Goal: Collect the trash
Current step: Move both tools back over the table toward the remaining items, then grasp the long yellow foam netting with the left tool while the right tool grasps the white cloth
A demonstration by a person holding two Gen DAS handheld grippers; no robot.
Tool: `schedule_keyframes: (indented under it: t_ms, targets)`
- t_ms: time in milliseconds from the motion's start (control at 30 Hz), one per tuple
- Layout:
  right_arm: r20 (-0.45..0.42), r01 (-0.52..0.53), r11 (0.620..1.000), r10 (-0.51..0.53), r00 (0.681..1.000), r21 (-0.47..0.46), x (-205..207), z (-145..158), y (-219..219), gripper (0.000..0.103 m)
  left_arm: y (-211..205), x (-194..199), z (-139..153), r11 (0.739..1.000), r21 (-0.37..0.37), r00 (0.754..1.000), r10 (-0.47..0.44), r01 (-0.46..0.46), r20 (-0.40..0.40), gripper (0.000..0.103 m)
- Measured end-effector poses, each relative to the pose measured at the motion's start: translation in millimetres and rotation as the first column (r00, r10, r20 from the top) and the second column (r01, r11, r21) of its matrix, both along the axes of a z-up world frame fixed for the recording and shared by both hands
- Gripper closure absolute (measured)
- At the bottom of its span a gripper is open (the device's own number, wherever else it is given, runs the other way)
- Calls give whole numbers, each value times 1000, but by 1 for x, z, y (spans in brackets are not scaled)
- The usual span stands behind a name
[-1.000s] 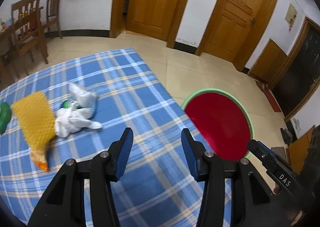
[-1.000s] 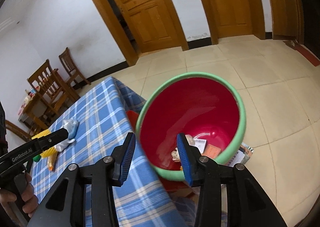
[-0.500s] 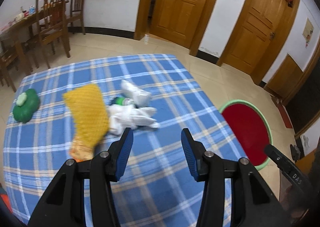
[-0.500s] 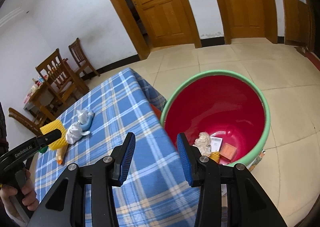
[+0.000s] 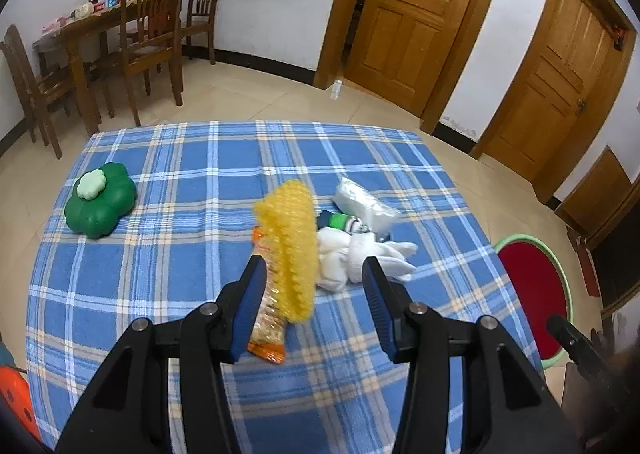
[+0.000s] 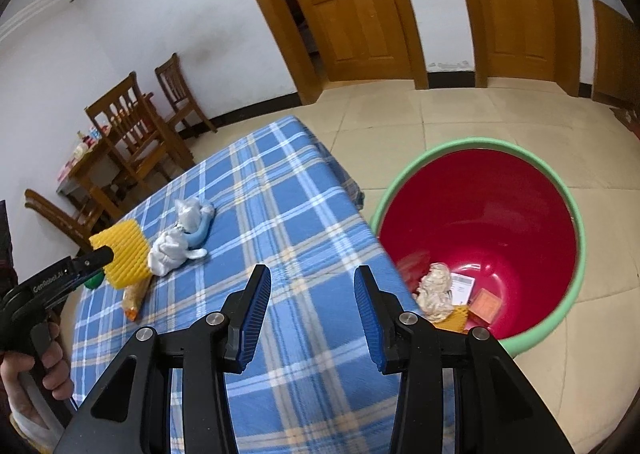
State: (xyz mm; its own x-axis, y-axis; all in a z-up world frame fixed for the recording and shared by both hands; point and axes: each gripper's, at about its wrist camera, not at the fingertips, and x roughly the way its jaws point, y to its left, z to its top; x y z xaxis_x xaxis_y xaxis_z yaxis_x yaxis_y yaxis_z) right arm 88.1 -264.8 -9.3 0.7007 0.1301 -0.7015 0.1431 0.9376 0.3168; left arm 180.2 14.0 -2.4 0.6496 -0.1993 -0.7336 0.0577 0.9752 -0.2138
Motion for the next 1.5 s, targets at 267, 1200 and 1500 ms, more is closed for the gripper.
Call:
schedule_keyframes:
  t_ms: [267, 1200, 1500]
  targets:
    - [-27, -44, 999, 44, 999, -5, 16, -5, 17, 59, 6, 22, -12, 1000, 19, 1000, 24, -24, -8, 53]
    - [-61, -316, 948, 314, 948, -26, 96, -14, 132, 58, 62, -1, 3, 990, -126, 992, 77, -64, 99, 93]
    - [-93, -347, 937, 343, 935, -30, 121, -33, 155, 58, 84, -4, -12, 984, -127, 990, 133, -125, 56, 93]
